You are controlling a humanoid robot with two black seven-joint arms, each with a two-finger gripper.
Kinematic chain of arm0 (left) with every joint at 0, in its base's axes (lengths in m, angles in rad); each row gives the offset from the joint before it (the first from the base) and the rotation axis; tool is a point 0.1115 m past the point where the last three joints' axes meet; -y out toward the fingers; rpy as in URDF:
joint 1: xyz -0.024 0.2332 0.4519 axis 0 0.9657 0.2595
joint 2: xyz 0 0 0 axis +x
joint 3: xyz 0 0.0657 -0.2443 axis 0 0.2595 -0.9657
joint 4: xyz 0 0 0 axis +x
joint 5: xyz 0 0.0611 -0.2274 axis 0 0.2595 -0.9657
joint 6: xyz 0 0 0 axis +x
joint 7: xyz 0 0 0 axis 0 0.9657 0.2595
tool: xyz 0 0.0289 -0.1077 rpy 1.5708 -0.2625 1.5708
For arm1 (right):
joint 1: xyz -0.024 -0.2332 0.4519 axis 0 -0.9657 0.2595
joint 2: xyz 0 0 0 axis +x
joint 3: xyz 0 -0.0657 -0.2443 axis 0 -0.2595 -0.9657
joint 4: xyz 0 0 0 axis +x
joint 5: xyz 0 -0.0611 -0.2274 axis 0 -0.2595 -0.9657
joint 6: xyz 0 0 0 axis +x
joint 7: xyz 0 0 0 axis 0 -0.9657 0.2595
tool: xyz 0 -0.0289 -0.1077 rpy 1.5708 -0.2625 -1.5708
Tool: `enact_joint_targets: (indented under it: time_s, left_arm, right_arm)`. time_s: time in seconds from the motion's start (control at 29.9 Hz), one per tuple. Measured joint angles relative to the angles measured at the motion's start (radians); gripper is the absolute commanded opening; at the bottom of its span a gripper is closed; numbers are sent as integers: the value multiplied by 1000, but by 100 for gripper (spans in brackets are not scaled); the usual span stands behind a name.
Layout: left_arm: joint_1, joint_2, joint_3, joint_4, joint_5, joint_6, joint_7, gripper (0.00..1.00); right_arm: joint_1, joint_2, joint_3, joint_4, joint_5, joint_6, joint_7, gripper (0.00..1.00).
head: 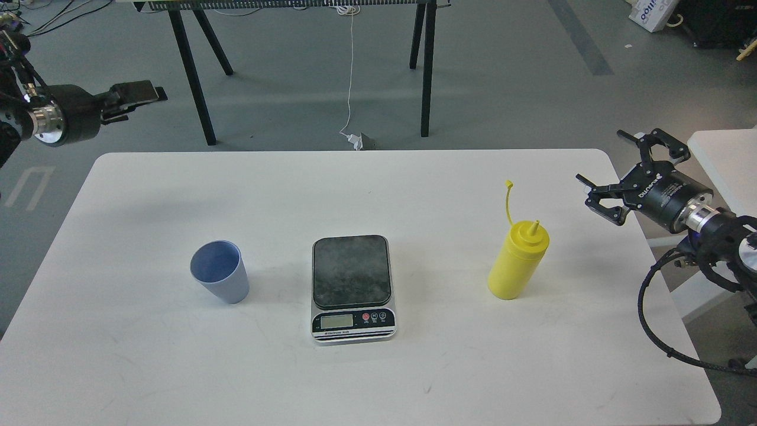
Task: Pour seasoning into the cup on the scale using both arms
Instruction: 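Raise the left gripper and move it toward the blue cup, then lower the left gripper onto the blue cup and grasp it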
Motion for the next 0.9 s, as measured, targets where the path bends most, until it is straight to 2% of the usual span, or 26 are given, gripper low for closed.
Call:
enact_joint_targets:
  time_s: [0.23,0.37,0.9]
  left_arm:
    - [-5,143,7,-474,377,0,0,96]
    - [7,156,48,-626,490,0,0,96]
    - [84,145,86,-649,531,0,1,94]
  right_arm:
    - [-7,-1,-7,-6,0,0,0,96]
    - [-10,-1,-8,-7,-1,0,0,96]
    - [-12,-1,-7,-10,-2,0,0,96]
